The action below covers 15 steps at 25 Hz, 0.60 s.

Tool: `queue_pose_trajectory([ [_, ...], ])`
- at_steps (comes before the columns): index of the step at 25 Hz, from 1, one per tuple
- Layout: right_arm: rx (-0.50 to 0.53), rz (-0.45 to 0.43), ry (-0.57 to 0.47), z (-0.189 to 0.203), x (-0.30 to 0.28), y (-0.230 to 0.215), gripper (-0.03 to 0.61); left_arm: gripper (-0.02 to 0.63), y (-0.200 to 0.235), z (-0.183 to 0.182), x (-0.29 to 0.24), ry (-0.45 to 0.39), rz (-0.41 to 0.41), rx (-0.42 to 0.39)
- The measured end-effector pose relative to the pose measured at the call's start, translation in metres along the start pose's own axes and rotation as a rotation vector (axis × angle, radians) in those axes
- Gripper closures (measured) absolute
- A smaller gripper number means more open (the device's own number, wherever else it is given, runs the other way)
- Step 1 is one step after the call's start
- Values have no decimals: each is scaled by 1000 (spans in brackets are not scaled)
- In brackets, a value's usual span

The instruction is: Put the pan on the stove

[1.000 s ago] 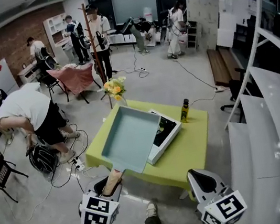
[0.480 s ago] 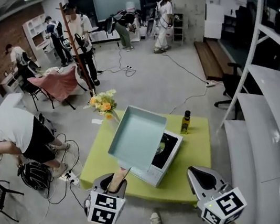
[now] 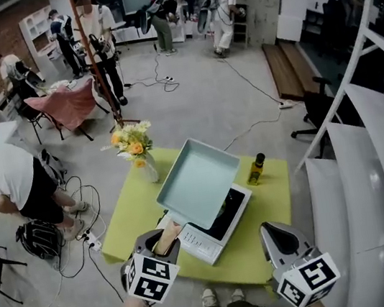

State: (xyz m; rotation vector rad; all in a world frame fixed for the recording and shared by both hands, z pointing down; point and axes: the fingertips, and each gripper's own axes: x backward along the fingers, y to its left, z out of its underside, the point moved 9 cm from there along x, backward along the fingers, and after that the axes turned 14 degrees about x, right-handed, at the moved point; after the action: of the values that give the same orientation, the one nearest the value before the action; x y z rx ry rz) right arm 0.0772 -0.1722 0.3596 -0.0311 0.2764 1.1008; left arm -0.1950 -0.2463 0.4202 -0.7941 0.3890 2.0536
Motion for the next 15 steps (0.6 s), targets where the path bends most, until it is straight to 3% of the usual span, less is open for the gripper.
queue_pose_trajectory([
  [15, -25, -56, 63, 27, -39, -49, 572, 457, -13, 6, -57, 80, -20, 23],
])
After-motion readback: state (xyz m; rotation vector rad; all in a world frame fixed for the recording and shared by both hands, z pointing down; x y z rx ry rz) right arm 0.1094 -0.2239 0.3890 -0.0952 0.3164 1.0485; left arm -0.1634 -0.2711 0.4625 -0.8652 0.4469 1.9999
